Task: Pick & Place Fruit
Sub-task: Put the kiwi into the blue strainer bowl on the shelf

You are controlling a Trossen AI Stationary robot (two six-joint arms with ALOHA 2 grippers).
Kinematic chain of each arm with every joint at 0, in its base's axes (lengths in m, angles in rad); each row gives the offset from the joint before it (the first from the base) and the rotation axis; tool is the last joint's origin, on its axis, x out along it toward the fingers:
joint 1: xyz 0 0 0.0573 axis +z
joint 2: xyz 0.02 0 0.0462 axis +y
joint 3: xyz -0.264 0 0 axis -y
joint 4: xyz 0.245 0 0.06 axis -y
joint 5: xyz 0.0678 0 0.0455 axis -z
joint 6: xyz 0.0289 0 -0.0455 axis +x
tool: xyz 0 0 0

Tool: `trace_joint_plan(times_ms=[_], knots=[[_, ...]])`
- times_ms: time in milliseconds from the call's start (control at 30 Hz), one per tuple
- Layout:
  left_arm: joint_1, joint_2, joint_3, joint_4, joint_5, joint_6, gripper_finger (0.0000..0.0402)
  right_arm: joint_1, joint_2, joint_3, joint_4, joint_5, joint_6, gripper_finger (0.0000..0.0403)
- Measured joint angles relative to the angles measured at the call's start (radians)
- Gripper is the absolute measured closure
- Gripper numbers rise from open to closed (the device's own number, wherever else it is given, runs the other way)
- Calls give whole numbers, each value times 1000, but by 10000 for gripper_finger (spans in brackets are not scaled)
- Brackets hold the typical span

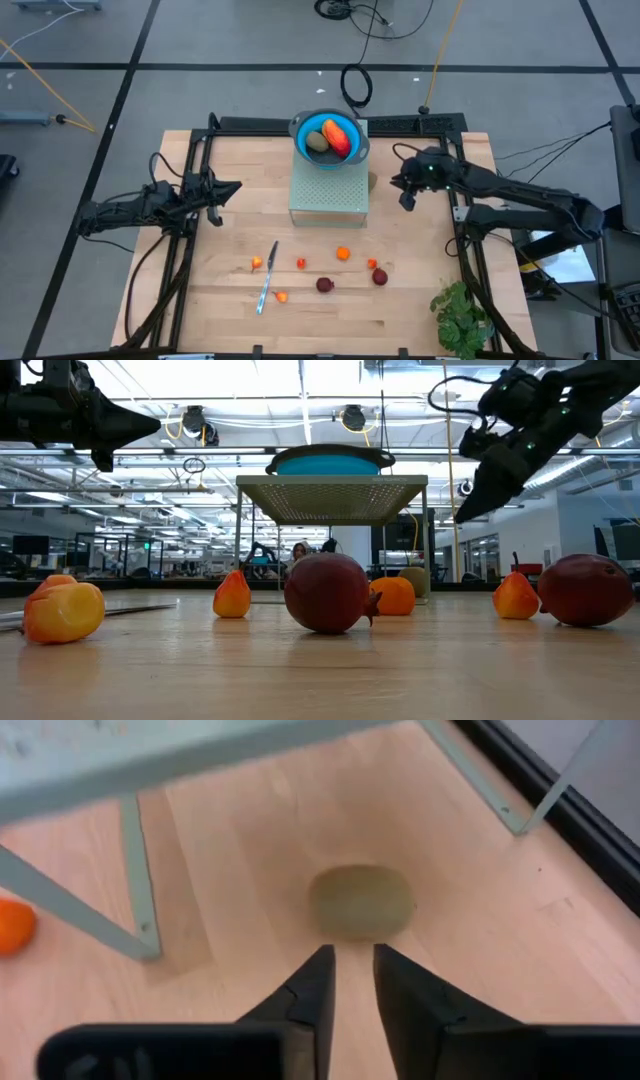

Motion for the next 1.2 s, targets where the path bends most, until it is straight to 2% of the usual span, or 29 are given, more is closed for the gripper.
trace_joint_plan(times_ms=[533,733,933,1200], knots=[[0,0,0,0,0,0,392,4,121,0,82,6,-161,183],[0,0,0,0,0,0,392,4,154,1,99,4,-167,131],[0,0,0,0,0,0,392,4,184,1,98,4,-163,92],[0,0,0,0,0,0,392,4,195,1,103,7,-217,65]])
